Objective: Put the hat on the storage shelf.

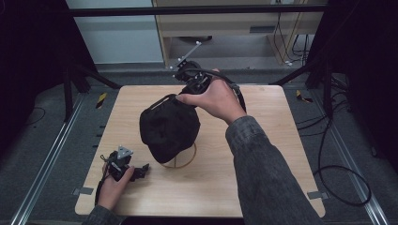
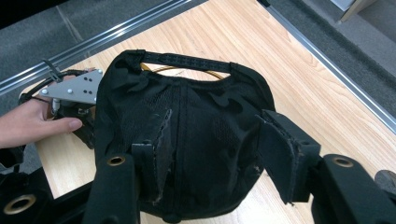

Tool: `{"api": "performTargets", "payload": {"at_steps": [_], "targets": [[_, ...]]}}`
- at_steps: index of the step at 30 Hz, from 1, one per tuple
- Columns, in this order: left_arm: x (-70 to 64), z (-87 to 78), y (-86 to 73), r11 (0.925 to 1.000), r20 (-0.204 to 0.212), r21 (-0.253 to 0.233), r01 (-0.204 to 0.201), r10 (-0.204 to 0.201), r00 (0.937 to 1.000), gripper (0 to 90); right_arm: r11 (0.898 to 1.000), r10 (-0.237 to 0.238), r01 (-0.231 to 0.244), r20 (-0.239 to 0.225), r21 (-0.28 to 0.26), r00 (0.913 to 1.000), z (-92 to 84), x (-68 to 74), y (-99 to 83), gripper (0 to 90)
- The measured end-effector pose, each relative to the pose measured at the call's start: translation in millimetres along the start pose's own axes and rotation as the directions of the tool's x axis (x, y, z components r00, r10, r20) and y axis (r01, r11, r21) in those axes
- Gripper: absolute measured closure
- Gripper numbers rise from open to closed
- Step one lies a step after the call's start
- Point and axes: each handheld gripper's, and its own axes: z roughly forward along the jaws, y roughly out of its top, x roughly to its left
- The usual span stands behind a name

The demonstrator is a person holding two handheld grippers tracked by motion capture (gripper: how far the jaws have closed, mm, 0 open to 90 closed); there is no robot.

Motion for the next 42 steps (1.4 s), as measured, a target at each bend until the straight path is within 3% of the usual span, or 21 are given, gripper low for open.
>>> {"api": "performTargets", "payload": {"at_steps": [30, 42], "targets": [[0.1, -0.2, 0.0, 1.0000, 0.001, 0.002, -0.002, 0.002, 1.0000, 0.0, 0.994, 0.053, -0.047, 0.058, -0.096, 0.9969, -40.0, -9.5, -63.6, 40.4], [0.0, -0.3, -0.1, 1.0000, 0.001, 0.003, -0.003, 0.003, 1.0000, 0.0, 0.991, 0.076, -0.063, 0.106, -0.114, 0.9915, -50.8, -14.8, -86.9, 34.5]]}}
